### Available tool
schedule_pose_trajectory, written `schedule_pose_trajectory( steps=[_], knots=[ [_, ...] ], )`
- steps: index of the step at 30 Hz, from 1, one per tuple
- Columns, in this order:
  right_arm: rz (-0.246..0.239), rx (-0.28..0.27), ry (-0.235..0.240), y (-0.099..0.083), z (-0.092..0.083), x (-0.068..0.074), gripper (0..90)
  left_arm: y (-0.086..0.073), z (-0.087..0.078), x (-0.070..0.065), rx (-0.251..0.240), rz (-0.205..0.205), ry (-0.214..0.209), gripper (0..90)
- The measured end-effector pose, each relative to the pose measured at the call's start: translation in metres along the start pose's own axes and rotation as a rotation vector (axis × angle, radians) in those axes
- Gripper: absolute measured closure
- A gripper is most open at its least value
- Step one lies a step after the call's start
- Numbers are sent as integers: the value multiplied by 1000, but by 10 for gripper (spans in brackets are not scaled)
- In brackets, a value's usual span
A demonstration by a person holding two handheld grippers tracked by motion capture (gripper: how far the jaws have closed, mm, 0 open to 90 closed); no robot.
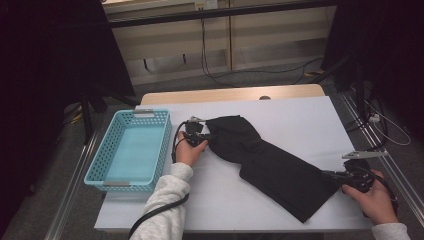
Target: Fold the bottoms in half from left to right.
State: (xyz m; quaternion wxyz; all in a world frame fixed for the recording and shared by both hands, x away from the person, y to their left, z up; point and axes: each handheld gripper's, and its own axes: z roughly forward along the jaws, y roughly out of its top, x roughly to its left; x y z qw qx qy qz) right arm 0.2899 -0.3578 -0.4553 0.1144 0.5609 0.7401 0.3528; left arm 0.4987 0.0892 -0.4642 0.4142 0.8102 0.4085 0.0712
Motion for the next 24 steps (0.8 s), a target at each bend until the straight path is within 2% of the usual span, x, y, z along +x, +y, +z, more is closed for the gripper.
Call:
schedule_pose_trajectory(
  steps=[1,6,15,16,19,21,24],
  knots=[
    [0,0,2,0,0,0,876,1,0,0,7,7,-1,797],
    [-8,13,7,1,0,0,874,3,-5,4,11,-21,-11,831],
    [-13,18,34,4,3,-1,874,13,-19,19,-37,-28,49,837],
    [-17,18,35,5,4,-1,874,14,-18,20,-44,-39,54,837],
    [-11,20,39,8,7,0,874,15,-18,25,-38,-29,76,837],
    [-10,16,48,9,9,1,873,14,-17,26,-48,-46,81,836],
    [-16,10,48,10,11,1,861,12,-15,27,-34,-41,81,830]
  ],
)
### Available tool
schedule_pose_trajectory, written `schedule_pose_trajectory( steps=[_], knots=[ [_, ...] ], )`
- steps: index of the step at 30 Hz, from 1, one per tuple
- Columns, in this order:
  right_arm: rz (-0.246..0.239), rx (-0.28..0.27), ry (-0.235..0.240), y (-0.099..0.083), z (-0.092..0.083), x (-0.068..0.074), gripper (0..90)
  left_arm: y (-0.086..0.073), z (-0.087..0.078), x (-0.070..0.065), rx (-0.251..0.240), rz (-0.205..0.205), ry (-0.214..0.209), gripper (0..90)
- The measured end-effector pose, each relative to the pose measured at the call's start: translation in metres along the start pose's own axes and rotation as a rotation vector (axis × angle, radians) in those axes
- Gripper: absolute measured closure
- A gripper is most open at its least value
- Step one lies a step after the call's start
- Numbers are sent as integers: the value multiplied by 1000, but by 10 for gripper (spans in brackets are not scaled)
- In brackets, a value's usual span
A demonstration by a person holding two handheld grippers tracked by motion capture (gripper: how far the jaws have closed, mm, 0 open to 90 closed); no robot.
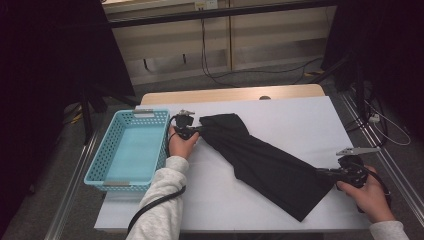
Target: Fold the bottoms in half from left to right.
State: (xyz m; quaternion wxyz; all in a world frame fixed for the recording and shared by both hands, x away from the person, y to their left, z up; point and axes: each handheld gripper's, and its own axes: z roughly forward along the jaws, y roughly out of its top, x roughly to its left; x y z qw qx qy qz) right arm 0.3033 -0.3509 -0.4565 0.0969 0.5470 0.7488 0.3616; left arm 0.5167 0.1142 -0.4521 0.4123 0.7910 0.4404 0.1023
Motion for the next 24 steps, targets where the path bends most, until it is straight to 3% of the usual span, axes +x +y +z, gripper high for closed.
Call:
schedule_pose_trajectory(
  steps=[3,7,13,18,24],
  knots=[
    [-7,-13,-19,0,0,-1,815,-3,4,-3,4,15,10,798],
    [-52,-30,-98,2,-1,2,706,-4,5,-6,4,17,28,496],
    [-48,-74,-98,9,-3,8,618,-6,-1,-13,13,29,27,222],
    [-36,-108,-94,16,-1,13,609,-15,-8,-20,24,76,22,182],
    [-59,-60,-81,14,12,16,588,-25,-15,-29,6,100,6,167]
  ],
)
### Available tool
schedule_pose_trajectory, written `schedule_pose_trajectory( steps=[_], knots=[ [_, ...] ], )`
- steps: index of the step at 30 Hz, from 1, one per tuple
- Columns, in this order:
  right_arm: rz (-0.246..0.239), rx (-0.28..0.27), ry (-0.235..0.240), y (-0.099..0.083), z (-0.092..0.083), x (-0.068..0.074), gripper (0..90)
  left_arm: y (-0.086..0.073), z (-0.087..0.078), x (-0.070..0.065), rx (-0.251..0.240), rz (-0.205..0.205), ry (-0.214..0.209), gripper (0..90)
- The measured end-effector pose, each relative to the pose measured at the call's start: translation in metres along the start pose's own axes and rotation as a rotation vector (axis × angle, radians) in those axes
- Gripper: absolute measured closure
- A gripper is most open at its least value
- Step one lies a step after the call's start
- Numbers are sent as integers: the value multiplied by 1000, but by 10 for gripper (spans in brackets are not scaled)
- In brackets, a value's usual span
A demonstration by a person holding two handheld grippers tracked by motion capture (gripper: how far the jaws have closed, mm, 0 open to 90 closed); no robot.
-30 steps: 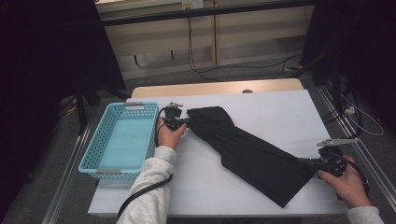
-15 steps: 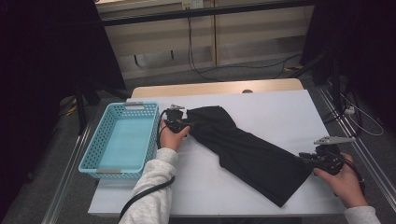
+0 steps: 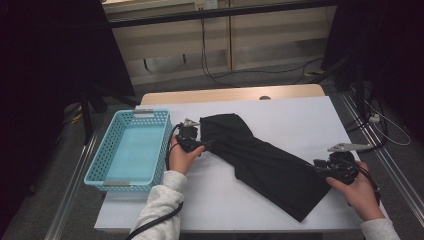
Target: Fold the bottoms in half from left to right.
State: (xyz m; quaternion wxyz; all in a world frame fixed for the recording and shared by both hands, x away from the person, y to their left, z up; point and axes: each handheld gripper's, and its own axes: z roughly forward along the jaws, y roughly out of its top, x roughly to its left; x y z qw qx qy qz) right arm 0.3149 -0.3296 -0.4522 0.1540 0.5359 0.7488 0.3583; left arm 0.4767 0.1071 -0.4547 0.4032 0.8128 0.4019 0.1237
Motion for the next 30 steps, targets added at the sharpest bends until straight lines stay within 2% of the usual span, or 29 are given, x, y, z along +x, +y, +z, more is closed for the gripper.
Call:
schedule_pose_trajectory(
  steps=[2,5,7,8,10,14,16,19,21,22,23,24,28,30],
  knots=[
    [5,27,-7,-3,4,-1,612,0,-1,-3,11,12,-9,167],
    [16,31,-6,-2,3,-3,704,0,-3,-7,1,23,-12,160],
    [24,24,13,-4,4,-5,801,-1,-2,-7,6,31,-6,160],
    [42,20,43,-5,5,-6,867,-2,-2,-8,3,27,-2,160],
    [65,19,63,-6,5,-7,877,-2,-2,-9,10,32,-5,160],
    [59,38,62,-5,1,-10,884,-1,-2,-13,-15,38,-22,161],
    [56,38,40,-6,-4,-17,887,0,-2,-14,-12,54,-24,161],
    [67,33,-5,-9,-12,-29,886,0,-3,-13,-5,55,-31,161],
    [95,20,-13,-12,-15,-35,865,-1,-3,-12,-13,44,-22,161],
    [117,15,1,-13,-16,-36,788,-1,-3,-12,-10,45,-23,161],
    [103,21,-9,-13,-15,-34,727,-1,-3,-11,-5,42,-29,161],
    [62,15,-33,-13,-14,-31,663,-1,-3,-11,0,40,-30,161],
    [5,-4,-20,-4,-9,-13,548,-1,-3,-11,0,44,-30,160],
    [-7,-16,-20,2,-7,-5,491,-1,-3,-12,4,48,-35,161]
  ],
)
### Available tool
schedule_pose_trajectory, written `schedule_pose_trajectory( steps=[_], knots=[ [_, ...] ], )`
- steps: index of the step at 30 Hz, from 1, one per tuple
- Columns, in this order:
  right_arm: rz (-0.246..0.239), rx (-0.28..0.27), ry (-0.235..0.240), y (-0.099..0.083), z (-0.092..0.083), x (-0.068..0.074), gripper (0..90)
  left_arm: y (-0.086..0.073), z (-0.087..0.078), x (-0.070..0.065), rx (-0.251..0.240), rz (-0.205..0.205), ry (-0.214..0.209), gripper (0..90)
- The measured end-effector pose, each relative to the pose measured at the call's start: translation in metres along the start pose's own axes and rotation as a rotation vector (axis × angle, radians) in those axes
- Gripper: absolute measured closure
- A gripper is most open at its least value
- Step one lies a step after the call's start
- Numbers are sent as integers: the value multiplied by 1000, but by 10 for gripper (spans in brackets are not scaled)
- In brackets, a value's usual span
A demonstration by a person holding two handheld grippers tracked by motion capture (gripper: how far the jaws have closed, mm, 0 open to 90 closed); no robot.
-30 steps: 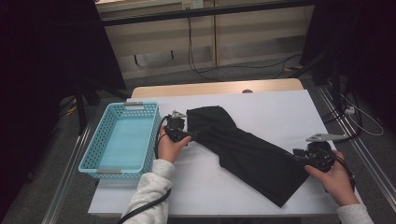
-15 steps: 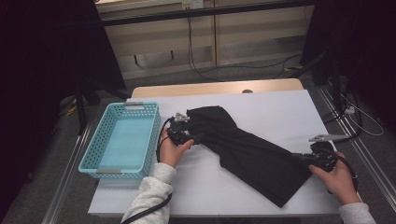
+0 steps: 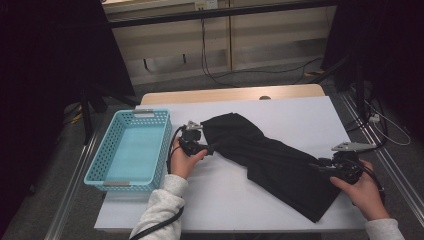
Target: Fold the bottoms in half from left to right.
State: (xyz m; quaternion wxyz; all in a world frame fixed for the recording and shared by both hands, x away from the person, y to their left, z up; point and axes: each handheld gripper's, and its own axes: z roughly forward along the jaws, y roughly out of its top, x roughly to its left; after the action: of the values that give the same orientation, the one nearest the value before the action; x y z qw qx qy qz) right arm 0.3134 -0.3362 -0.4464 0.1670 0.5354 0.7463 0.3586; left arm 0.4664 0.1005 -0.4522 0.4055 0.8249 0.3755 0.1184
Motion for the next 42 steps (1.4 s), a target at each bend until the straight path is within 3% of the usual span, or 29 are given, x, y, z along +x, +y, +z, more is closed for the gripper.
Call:
schedule_pose_trajectory(
  steps=[7,10,16,25,29,33,37,42],
  knots=[
    [-59,-24,60,15,14,30,420,-4,-5,1,10,-1,-3,156],
    [-95,-17,59,19,25,46,367,-4,-7,2,15,-1,-4,147],
    [-126,-25,80,27,41,68,350,-5,-11,-3,12,17,-6,147],
    [-174,-17,109,35,52,95,350,-7,-14,-7,18,23,-22,147],
    [-183,-5,94,40,61,107,397,-5,-16,-7,-1,25,-15,148],
    [-189,-22,105,45,65,120,546,-7,-19,-6,-4,24,-12,147],
    [-178,-36,101,49,63,128,612,-7,-20,-4,-5,23,-3,148],
    [-206,-40,175,49,65,142,653,-9,-22,-4,-2,23,2,148]
  ],
)
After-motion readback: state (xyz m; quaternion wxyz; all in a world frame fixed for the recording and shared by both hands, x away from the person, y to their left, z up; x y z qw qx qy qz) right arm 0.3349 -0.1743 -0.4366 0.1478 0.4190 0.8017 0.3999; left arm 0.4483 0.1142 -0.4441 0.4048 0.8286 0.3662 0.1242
